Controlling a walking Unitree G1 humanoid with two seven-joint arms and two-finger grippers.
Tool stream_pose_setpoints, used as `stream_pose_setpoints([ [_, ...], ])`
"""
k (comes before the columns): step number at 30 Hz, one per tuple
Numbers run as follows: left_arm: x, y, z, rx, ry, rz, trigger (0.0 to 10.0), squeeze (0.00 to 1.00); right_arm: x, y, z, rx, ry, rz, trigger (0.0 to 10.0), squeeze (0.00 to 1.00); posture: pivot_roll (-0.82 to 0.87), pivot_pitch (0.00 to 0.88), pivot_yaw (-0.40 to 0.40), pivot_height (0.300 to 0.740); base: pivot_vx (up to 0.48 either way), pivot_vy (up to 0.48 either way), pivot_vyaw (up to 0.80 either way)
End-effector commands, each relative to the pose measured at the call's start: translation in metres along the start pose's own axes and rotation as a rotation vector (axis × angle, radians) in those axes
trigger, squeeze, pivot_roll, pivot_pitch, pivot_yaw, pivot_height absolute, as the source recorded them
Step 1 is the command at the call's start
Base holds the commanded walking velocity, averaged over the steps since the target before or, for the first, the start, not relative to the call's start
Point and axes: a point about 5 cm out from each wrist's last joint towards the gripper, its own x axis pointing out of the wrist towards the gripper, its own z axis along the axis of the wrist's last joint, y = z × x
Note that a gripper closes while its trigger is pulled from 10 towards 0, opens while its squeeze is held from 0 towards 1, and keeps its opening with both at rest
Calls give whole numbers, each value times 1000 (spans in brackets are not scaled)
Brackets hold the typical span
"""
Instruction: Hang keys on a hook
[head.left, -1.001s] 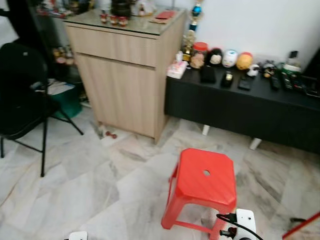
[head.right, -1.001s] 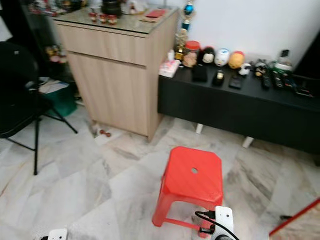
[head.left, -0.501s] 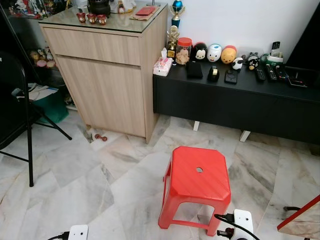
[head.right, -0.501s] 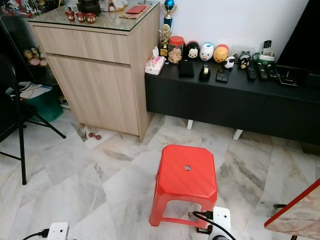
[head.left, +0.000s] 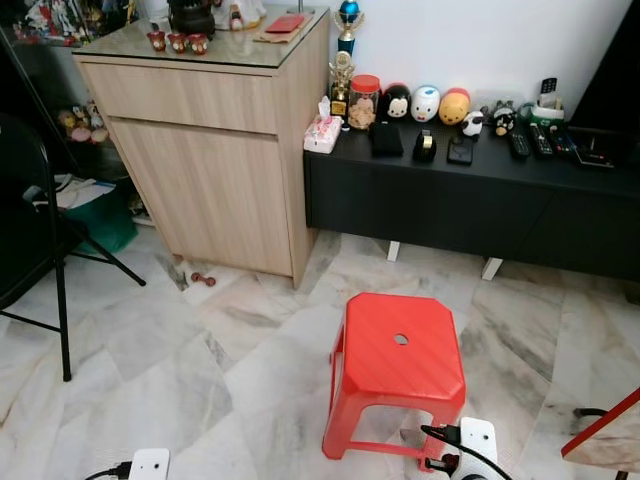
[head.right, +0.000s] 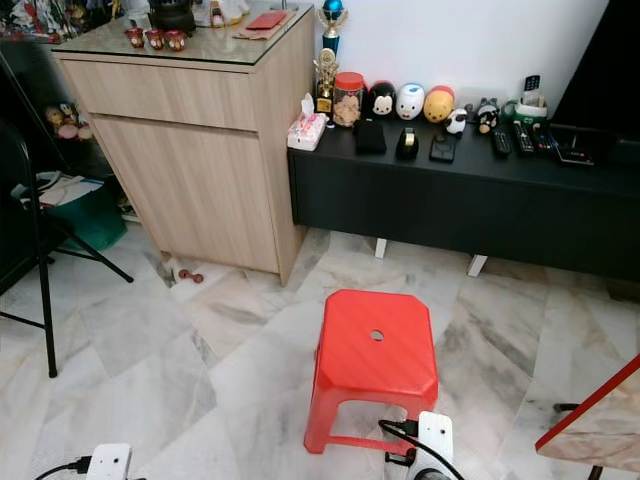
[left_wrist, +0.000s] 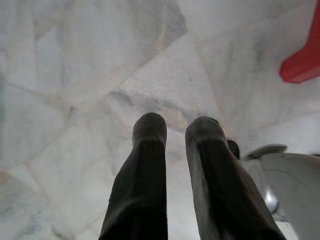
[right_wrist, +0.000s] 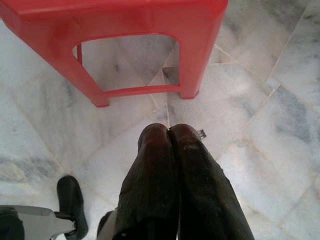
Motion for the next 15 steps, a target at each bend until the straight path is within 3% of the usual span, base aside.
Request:
stream_pose_setpoints([
  [1,-1,2,-6,29,37,-4,10000,0,0,1,-1,18,-6,-2,10000,0,214,0,41,740,0,0,-469],
  [10,-1,0,-6,35,33,-11,10000,0,-1,-7,-3,28,-6,-25,10000,0,216,6,27,740,0,0,0],
  [15,-2,-3,-8,34,37,-14,10000,0,-1,-9,-3,26,-13,-28,10000,0,210,16,22,740,0,-277,0],
])
